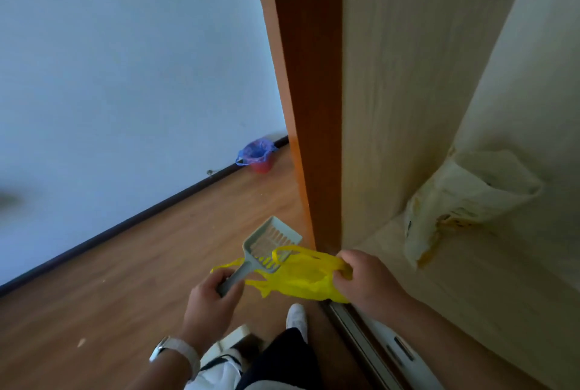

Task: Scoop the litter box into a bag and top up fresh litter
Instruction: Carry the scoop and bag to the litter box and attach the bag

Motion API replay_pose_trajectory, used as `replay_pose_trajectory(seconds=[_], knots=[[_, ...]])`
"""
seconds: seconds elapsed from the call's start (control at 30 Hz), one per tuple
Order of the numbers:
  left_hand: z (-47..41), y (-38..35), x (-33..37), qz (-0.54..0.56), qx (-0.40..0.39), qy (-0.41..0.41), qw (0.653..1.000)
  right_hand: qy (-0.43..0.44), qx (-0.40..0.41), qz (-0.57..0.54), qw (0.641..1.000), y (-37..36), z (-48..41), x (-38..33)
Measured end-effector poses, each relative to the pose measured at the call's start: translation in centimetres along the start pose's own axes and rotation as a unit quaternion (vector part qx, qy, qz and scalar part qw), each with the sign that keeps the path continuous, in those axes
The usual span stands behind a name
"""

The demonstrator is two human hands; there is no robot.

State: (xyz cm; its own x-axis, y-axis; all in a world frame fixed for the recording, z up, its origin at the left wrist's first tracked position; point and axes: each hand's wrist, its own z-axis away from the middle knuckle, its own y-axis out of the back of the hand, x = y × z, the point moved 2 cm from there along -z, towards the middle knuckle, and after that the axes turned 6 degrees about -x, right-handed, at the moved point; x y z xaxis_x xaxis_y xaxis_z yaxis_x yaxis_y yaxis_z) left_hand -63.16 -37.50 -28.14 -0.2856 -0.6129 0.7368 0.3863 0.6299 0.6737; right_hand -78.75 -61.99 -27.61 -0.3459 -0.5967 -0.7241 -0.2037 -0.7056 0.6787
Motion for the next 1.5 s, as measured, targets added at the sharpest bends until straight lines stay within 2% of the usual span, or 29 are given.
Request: replay_pose_trajectory(seconds=[0.27,0.63,0.87,0.97,1.1,1.23,1.5], knots=[[-3.0,-0.3,1.2,0.033,0.011,-0.021,0.999,0.025,0.018,-0.012,0.999,-0.1,-2.9,-2.2],[-9.9,0.2,-3.0,0.095,0.059,0.04,0.993,0.026,-0.034,-0.031,0.999,-3.4,-10.8,-6.1],[-20.2,1.8,-6.2,0.098,0.047,0.053,0.993,-0.001,-0.027,-0.031,0.999,-5.5,-19.9,-8.2],[-26.6,2.1,-7.1,0.11,0.028,0.052,0.992,-0.045,-0.007,-0.046,0.998,-6.8,-24.5,-8.5],[-34.6,2.5,-8.3,0.134,0.015,0.058,0.989,-0.096,-0.034,-0.042,0.994,-9.5,-30.9,-8.8],[-40.5,3.7,-11.0,0.147,0.005,0.082,0.986,-0.126,-0.018,-0.042,0.991,-11.0,-38.3,-10.2],[-47.0,9.5,-14.5,0.148,0.009,0.097,0.984,-0.098,-0.033,-0.014,0.995,-12.2,-47.1,-14.0]])
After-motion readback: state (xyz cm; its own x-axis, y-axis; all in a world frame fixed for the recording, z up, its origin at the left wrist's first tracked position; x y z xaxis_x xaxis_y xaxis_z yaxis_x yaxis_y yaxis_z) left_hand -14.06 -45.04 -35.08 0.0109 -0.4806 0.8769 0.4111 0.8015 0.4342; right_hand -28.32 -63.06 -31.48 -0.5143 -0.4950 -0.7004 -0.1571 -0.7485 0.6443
